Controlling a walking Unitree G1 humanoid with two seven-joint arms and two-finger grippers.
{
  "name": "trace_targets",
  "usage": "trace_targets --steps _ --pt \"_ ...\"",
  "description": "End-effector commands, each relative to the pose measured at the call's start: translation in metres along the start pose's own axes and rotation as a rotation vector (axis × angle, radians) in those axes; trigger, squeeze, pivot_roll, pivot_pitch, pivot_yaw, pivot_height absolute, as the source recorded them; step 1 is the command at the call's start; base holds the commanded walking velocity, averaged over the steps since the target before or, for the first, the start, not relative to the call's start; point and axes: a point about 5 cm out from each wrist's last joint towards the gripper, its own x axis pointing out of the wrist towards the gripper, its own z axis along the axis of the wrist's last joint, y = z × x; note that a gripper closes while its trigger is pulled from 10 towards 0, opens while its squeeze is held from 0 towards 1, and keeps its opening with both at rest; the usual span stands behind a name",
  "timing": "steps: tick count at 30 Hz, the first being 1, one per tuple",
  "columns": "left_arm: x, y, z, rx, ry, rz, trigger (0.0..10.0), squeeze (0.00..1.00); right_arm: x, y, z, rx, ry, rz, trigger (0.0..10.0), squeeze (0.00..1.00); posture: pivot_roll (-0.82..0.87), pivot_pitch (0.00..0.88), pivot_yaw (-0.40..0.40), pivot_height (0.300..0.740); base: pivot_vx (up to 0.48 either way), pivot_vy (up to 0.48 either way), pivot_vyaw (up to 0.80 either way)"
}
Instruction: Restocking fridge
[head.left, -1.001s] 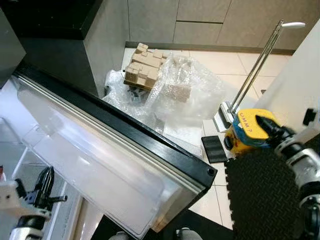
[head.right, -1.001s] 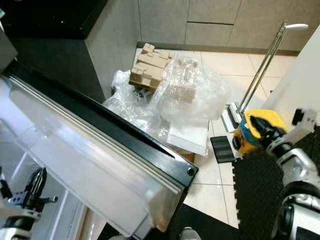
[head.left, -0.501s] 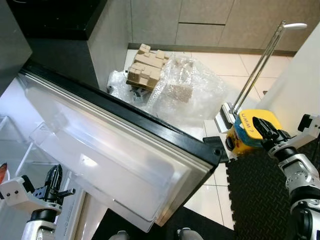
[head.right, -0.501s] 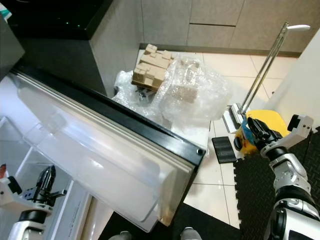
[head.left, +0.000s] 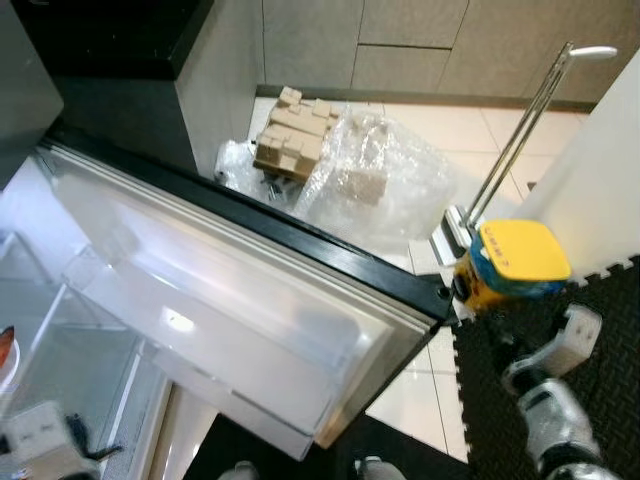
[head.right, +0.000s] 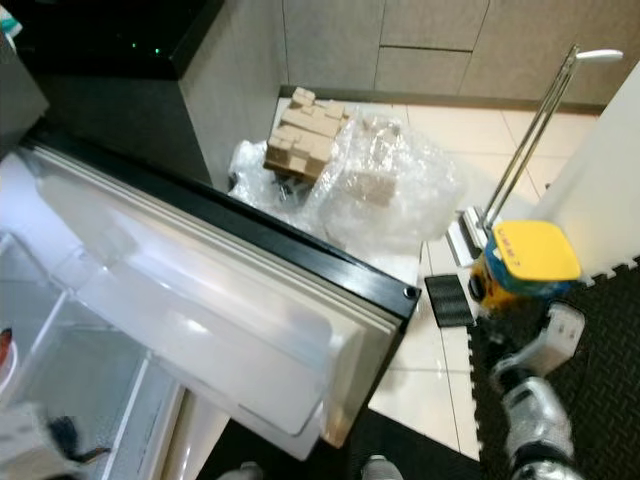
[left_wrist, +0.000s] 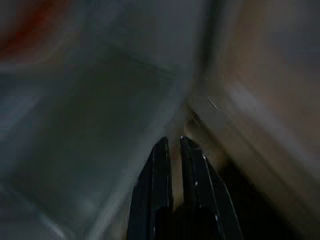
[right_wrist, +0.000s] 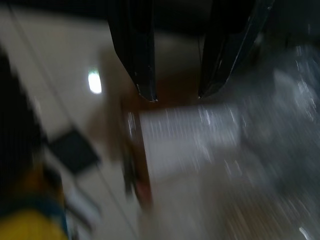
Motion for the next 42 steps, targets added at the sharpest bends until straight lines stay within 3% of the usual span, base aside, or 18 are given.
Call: trace_targets --steps 1,2,5,7,9,17,27,42 --pt "-0.008 -0.009 -0.025 0.068 0.126 -0.062 10.0 0.00 -0.008 -0.003 -0.019 -0.016 0.070 -0.038 10.0 0.00 -0.11 0.161 -0.013 0.721 0.000 0.000 0.00" --pt "-0.010 -0.015 -0.037 0.093 0.193 -0.091 10.0 0.00 -0.016 -0.001 -0.043 -0.047 0.171 -0.036 10.0 0.00 -0.12 0.157 -0.009 0.721 0.000 0.000 0.00" --pt "-0.012 -0.021 -0.043 0.109 0.234 -0.115 10.0 0.00 -0.025 0.001 -0.062 -0.080 0.257 -0.038 10.0 0.00 -0.12 0.156 -0.008 0.721 0.000 0.000 0.00" --pt "-0.009 -0.038 -0.045 0.142 0.247 -0.193 10.0 0.00 -0.043 0.006 -0.097 -0.274 0.447 0.011 10.0 0.00 -0.11 0.151 0.003 0.721 0.000 0.000 0.00" --pt "-0.003 -0.049 -0.038 0.141 0.213 -0.242 10.0 0.00 -0.050 0.014 -0.111 -0.388 0.502 0.084 10.0 0.00 -0.11 0.150 0.005 0.721 0.000 0.000 0.00" --pt "0.007 -0.050 -0.035 0.171 0.231 -0.266 10.0 0.00 -0.046 0.013 -0.108 -0.412 0.494 0.052 10.0 0.00 -0.12 0.139 0.006 0.721 -0.061 0.000 0.00" --pt "0.004 -0.041 -0.044 0.175 0.299 -0.237 10.0 0.00 -0.055 0.005 -0.113 -0.442 0.533 0.028 10.0 0.00 -0.12 0.134 0.010 0.721 -0.284 0.000 0.00" --pt "0.007 -0.045 -0.044 0.174 0.312 -0.256 10.0 0.00 -0.058 0.013 -0.125 -0.435 0.555 0.003 10.0 0.00 -0.12 0.128 0.020 0.721 -0.404 0.000 0.00"
